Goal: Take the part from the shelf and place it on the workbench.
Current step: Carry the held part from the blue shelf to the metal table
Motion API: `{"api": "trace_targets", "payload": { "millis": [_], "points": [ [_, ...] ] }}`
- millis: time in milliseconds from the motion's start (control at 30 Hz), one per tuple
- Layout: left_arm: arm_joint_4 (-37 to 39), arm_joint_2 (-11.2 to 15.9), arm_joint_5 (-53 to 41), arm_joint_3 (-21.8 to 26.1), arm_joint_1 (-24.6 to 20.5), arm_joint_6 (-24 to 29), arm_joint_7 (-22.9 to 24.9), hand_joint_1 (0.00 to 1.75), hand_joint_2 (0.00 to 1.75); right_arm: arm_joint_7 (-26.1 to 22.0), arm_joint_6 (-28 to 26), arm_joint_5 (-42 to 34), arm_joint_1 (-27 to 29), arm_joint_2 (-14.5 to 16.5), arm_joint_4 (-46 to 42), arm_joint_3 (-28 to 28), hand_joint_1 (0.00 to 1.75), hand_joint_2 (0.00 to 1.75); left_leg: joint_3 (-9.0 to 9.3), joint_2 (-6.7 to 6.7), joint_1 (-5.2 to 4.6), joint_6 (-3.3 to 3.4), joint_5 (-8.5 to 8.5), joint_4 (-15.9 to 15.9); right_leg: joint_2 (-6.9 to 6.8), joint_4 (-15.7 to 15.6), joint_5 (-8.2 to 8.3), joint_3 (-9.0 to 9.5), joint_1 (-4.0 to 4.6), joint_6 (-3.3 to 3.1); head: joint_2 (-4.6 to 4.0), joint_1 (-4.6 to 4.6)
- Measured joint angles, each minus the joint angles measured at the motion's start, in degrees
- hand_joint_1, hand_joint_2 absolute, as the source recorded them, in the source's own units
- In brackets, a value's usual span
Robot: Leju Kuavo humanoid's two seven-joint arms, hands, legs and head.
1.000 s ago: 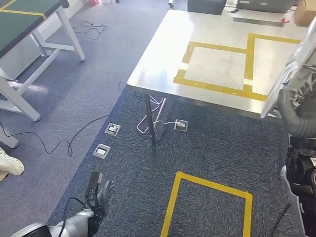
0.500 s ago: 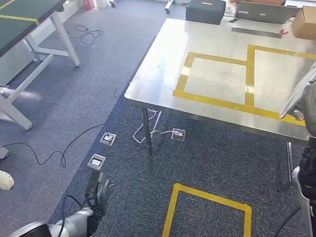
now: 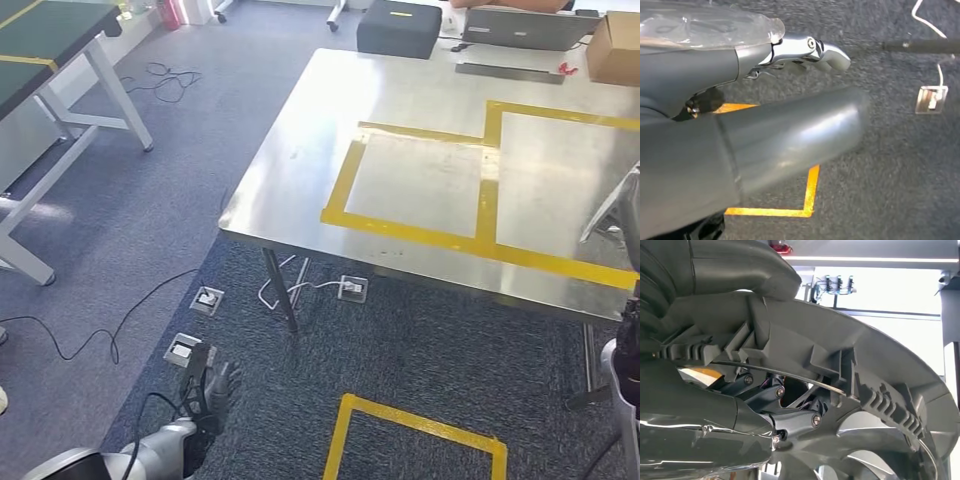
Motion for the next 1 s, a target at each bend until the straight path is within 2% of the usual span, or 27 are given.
{"api": "trace_targets", "payload": {
  "millis": [33, 67, 100, 133, 167, 233, 267, 300, 367, 400, 433, 500, 567, 600, 633, 667, 700, 733, 767, 800, 833, 900, 933, 967, 1000],
  "points": [
    [0.00, -0.02, 0.01, 0.00, 0.10, 0.01, 0.00, 0.00, 0.00, 0.03, 0.01, 0.00, 0.00, 0.00, -0.04, 0.02, 1.75, 1.75, -3.07, 0.02, -0.01, -0.08, -1.61, 3.45, 0.07, -0.01, -0.68, 0.72, 0.11, -0.16, 0.00, -0.10],
    [0.00, -0.03, 0.02, 0.00, 0.23, 0.01, 0.00, 0.00, 0.00, 0.09, 0.01, -0.02, 0.03, 0.00, -0.04, 0.03, 1.75, 1.75, -5.52, 0.02, -0.05, -0.03, -3.36, 5.41, 0.17, -0.03, -1.39, 1.55, 0.22, -0.25, 0.00, -0.14],
    [0.00, -0.02, 0.03, 0.00, 0.35, 0.02, 0.00, 0.00, 0.00, 0.16, 0.01, -0.03, 0.08, 0.00, -0.04, 0.05, 1.75, 1.75, -7.25, 0.02, -0.16, 0.15, -4.63, 5.71, 0.27, -0.04, -2.17, 2.49, 0.31, -0.31, 0.00, -0.16],
    [0.00, -0.01, 0.03, 0.00, 0.42, 0.02, 0.00, 0.00, 0.00, 0.21, 0.01, -0.04, 0.12, 0.00, -0.04, 0.07, 1.75, 1.75, -8.07, 0.02, -0.39, 0.50, -4.72, 4.18, 0.35, -0.07, -2.95, 3.45, 0.36, -0.32, 0.00, -0.17],
    [0.00, 0.02, 0.03, 0.00, 0.45, 0.02, 0.00, 0.00, 0.00, 0.23, 0.01, -0.05, 0.14, 0.00, -0.04, 0.07, 1.75, 1.75, -8.03, 0.02, -0.73, 1.05, -3.13, 1.05, 0.39, -0.11, -3.73, 4.43, 0.40, -0.30, 0.00, -0.19],
    [0.00, 0.25, 0.03, 0.00, 0.46, 0.02, 0.00, 0.00, 0.00, 0.20, 0.01, -0.04, 0.15, 0.00, -0.03, 0.08, 1.75, 1.75, -6.65, -0.07, -1.88, 2.55, 4.06, -7.37, 0.51, -0.30, -5.23, 5.98, 0.41, -0.14, 0.00, -0.20],
    [0.00, 0.43, 0.04, 0.00, 0.46, 0.02, 0.00, 0.00, 0.00, 0.20, 0.01, -0.03, 0.17, 0.00, -0.01, 0.08, 1.75, 1.75, -5.90, -0.38, -2.40, 3.20, 7.11, -10.64, 0.64, -0.48, -5.99, 6.69, 0.47, 0.04, 0.00, -0.20],
    [0.00, 0.63, 0.07, 0.00, 0.48, 0.05, 0.00, 0.00, 0.00, 0.21, 0.02, -0.03, 0.22, 0.00, 0.01, 0.09, 1.75, 1.75, -5.20, -0.69, -2.74, 3.65, 9.05, -12.75, 0.80, -0.59, -6.39, 7.46, 0.57, 0.21, 0.00, -0.19],
    [0.00, 0.80, 0.09, 0.00, 0.49, 0.08, -0.03, 0.00, 0.00, 0.33, 0.04, -0.04, 0.22, -0.01, -0.01, 0.10, 1.75, 1.75, -3.66, -1.10, -2.64, 4.01, 9.67, -14.24, 1.04, 0.13, -6.28, 8.53, 0.86, 0.64, 0.00, -0.24],
    [0.00, 0.80, 0.10, 0.00, 0.48, 0.10, -0.06, 0.00, 0.00, 0.40, 0.05, -0.05, 0.21, -0.03, -0.03, 0.09, 1.75, 1.75, -2.64, -0.99, -2.41, 4.05, 9.90, -14.67, 1.01, 1.44, -5.99, 8.43, 0.96, 0.80, 0.00, -0.33],
    [0.00, 0.76, 0.07, 0.00, 0.44, 0.09, -0.09, 0.00, 0.00, 0.45, 0.04, -0.05, 0.12, -0.05, -0.04, 0.09, 1.75, 1.75, -1.70, -0.87, -2.21, 4.11, 9.98, -14.97, 0.85, 3.72, -5.90, 7.47, 0.98, 1.02, 0.00, -0.36],
    [0.00, 0.62, 0.04, 0.00, 0.35, 0.10, -0.12, 0.00, 0.00, 0.41, 0.03, -0.03, -0.03, -0.14, -0.05, 0.08, 1.75, 1.75, -0.15, -0.70, -1.95, 4.15, 9.28, -15.11, 0.48, 10.07, -7.31, 3.75, 0.79, 1.58, 0.00, -0.31],
    [0.00, 0.46, 0.03, 0.00, 0.39, 0.10, -0.13, 0.00, 0.00, 0.41, 0.02, -0.01, -0.05, -0.26, -0.04, 0.09, 1.75, 1.75, 1.13, -0.69, -1.76, 4.10, 7.98, -15.10, 0.30, 15.09, -11.29, -0.54, 0.45, 2.32, 0.00, -0.21],
    [0.00, 0.39, 0.03, 0.00, 0.46, 0.09, -0.13, 0.00, 0.00, 0.46, 0.02, -0.01, 0.01, -0.29, -0.04, 0.10, 1.75, 1.75, 1.92, -0.75, -1.63, 3.95, 7.26, -15.08, 0.24, 15.66, -13.33, -2.00, 0.26, 2.64, 0.00, -0.18],
    [0.00, 0.32, 0.03, 0.00, 0.54, 0.09, -0.13, 0.00, 0.00, 0.52, 0.01, -0.01, 0.09, -0.32, -0.03, 0.10, 1.75, 1.75, 2.85, -0.82, -1.49, 3.78, 6.47, -15.05, 0.18, 14.78, -14.33, -2.89, 0.03, 2.93, 0.00, -0.16],
    [0.00, 0.24, 0.03, 0.00, 0.59, 0.10, -0.13, 0.00, 0.00, 0.56, 0.01, -0.01, 0.14, -0.37, -0.03, 0.10, 1.75, 1.75, 3.86, -0.89, -1.35, 3.59, 5.64, -15.00, 0.13, 12.58, -13.53, -3.24, -0.21, 3.19, 0.00, -0.13],
    [0.00, 0.16, 0.03, 0.00, 0.61, 0.09, -0.13, 0.00, 0.00, 0.56, 0.01, -0.01, 0.17, -0.43, -0.03, 0.11, 1.75, 1.75, 4.90, -0.95, -1.20, 3.35, 4.73, -14.91, 0.09, 9.27, -10.37, -3.27, -0.48, 3.46, 0.00, -0.07],
    [0.01, 0.13, 0.03, 0.00, 0.60, 0.10, -0.13, 0.00, 0.00, 0.54, 0.01, -0.01, 0.18, -0.51, 0.01, 0.11, 1.75, 1.75, 5.83, -1.00, -1.10, 3.07, 3.77, -14.57, -0.02, 5.51, -5.78, -3.32, -0.68, 3.62, 0.00, 0.13],
    [0.02, 0.12, 0.05, 0.00, 0.60, 0.10, -0.14, 0.00, 0.00, 0.52, 0.01, -0.01, 0.18, -0.60, 0.07, 0.13, 1.75, 1.75, 6.37, -1.10, -1.06, 2.72, 2.89, -14.36, -0.21, 2.83, -2.19, -3.12, -0.75, 3.46, 0.00, 0.36],
    [0.03, 0.13, 0.06, 0.00, 0.58, 0.10, -0.15, 0.00, 0.00, 0.47, 0.00, -0.01, 0.19, -0.68, 0.08, 0.14, 1.75, 1.75, 6.74, -1.14, -1.01, 2.31, 2.08, -14.11, -0.32, 1.12, 0.65, -2.96, -0.61, 3.07, 0.00, 0.46],
    [0.03, 0.15, 0.07, 0.00, 0.55, 0.11, -0.20, 0.00, 0.00, 0.48, -0.01, -0.01, 0.18, -0.72, 0.08, 0.14, 1.75, 1.75, 6.95, -1.17, -0.97, 1.91, 1.56, -13.77, -0.47, 0.52, 1.57, -2.83, -0.41, 2.47, 0.00, 0.55],
    [0.03, 0.15, 0.07, 0.00, 0.42, 0.11, -0.28, 0.00, 0.00, 0.56, -0.08, -0.01, 0.11, -0.76, -0.03, 0.13, 1.75, 1.75, 6.95, -1.00, -0.78, 1.24, 1.16, -12.95, -0.42, 0.62, 1.26, -2.05, -0.20, 1.36, 0.00, 0.35],
    [0.02, 0.10, 0.06, 0.00, 0.33, 0.10, -0.33, 0.00, 0.00, 0.61, -0.11, 0.01, 0.06, -0.76, -0.06, 0.12, 1.75, 1.75, 6.25, -0.82, -0.68, 0.99, 1.19, -11.40, -0.45, 0.44, 1.11, -1.65, -0.27, 1.00, 0.00, 0.28],
    [0.02, 0.04, 0.03, 0.00, 0.24, 0.10, -0.36, 0.00, 0.00, 0.60, -0.15, 0.08, 0.01, -0.76, -0.07, 0.11, 1.75, 1.75, 4.76, -0.62, -0.57, 0.77, 0.96, -8.88, -0.43, 0.27, 0.95, -1.16, -0.32, 0.70, 0.00, 0.09],
    [0.02, -0.04, 0.00, 0.00, 0.21, 0.11, -0.37, 0.00, 0.00, 0.58, -0.17, 0.24, -0.01, -0.76, -0.08, 0.11, 1.75, 1.75, 2.45, -0.41, -0.45, 0.54, 0.25, -5.23, -0.41, 0.11, 0.72, -0.73, -0.30, 0.48, 0.00, -0.10]
  ]
}}
